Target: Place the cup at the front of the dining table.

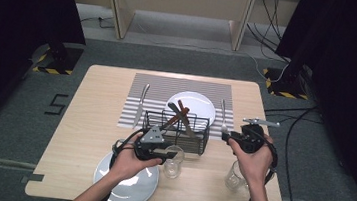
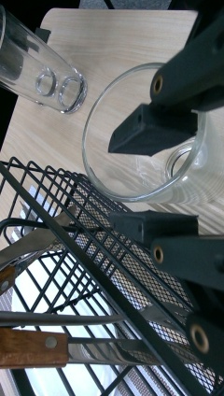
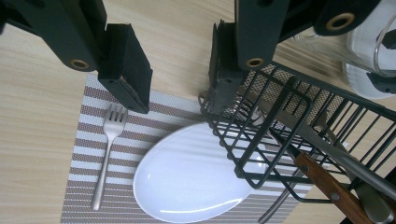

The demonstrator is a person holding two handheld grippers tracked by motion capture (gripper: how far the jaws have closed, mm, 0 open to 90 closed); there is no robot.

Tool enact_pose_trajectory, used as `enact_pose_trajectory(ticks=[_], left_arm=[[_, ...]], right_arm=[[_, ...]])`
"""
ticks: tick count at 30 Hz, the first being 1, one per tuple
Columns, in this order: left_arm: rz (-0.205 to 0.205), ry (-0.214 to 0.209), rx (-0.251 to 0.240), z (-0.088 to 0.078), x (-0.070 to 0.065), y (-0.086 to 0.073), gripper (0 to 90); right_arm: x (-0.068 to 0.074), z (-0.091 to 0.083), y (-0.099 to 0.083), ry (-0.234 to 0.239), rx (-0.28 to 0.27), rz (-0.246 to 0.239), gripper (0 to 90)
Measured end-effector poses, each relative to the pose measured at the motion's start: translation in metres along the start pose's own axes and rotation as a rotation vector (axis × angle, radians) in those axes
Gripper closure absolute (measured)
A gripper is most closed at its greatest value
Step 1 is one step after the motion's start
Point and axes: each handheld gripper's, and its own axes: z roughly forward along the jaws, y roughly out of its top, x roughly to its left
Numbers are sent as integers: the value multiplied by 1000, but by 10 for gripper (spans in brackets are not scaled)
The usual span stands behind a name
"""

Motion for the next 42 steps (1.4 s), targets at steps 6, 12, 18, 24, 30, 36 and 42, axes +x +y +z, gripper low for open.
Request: enact_pose_trajectory(ticks=[6, 12, 18, 24, 30, 36, 42], left_arm=[[7, 12, 21, 0, -1, 2, 720], [35, 28, 59, 2, -1, 3, 782], [34, 27, 62, 2, -1, 3, 786], [43, 19, 50, 2, 0, 2, 787], [50, 15, 42, 0, -1, 1, 788], [54, 16, 28, -2, -1, -1, 789], [74, 17, 15, -5, -3, 1, 790]], right_arm=[[0, 0, 0, 4, -2, 4, 587], [-1, -1, 0, 6, -4, 7, 588], [0, -1, 0, 4, -5, 3, 588], [-1, -1, 0, 6, -4, 8, 586], [-1, -1, 0, 7, -5, 6, 587], [-1, -1, 0, 8, -9, 13, 587], [-1, -1, 0, 13, -12, 16, 583]])
